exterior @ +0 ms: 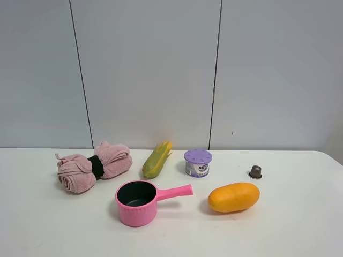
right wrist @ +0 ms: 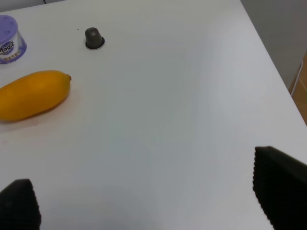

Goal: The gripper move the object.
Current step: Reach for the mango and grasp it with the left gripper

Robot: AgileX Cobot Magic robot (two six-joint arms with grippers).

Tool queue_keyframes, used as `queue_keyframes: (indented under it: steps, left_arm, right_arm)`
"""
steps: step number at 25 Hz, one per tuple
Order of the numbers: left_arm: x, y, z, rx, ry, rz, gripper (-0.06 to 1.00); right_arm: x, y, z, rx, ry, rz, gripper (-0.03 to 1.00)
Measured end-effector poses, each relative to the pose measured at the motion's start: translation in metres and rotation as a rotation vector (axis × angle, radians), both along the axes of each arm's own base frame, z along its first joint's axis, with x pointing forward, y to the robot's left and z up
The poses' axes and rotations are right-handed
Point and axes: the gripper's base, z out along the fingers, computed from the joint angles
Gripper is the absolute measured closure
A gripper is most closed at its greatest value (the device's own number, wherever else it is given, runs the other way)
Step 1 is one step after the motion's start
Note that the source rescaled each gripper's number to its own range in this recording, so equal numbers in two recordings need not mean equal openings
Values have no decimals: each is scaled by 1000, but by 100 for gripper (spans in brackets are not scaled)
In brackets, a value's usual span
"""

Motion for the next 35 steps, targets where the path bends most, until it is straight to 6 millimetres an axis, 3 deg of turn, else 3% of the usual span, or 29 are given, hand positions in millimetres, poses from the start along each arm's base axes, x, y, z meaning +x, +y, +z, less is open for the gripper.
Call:
queue_keyframes:
  steps: [5, 11, 16, 21, 27, 35]
  left_arm:
    - [55, 5, 29, 34, 55, -55, -5]
    - [125, -11, 37, 85, 102, -224, -5]
    - [181, -55, 32, 96, 143, -398, -5]
    - [221, -121, 22, 116, 159, -592, -5]
    - [243, -201, 10, 146, 155, -779, -5]
    - [226, -284, -20, 297, 123, -1091, -5]
  right_arm:
    - [0, 0, 0, 0, 0, 0, -3]
    - [0, 0, 0, 0, 0, 0, -3]
    - [0, 0, 0, 0, 0, 0, -3]
    - [0, 0, 0, 0, 0, 0, -3]
    - [0, 0, 0, 0, 0, 0, -3]
    - [0, 0, 0, 0, 0, 0, -3]
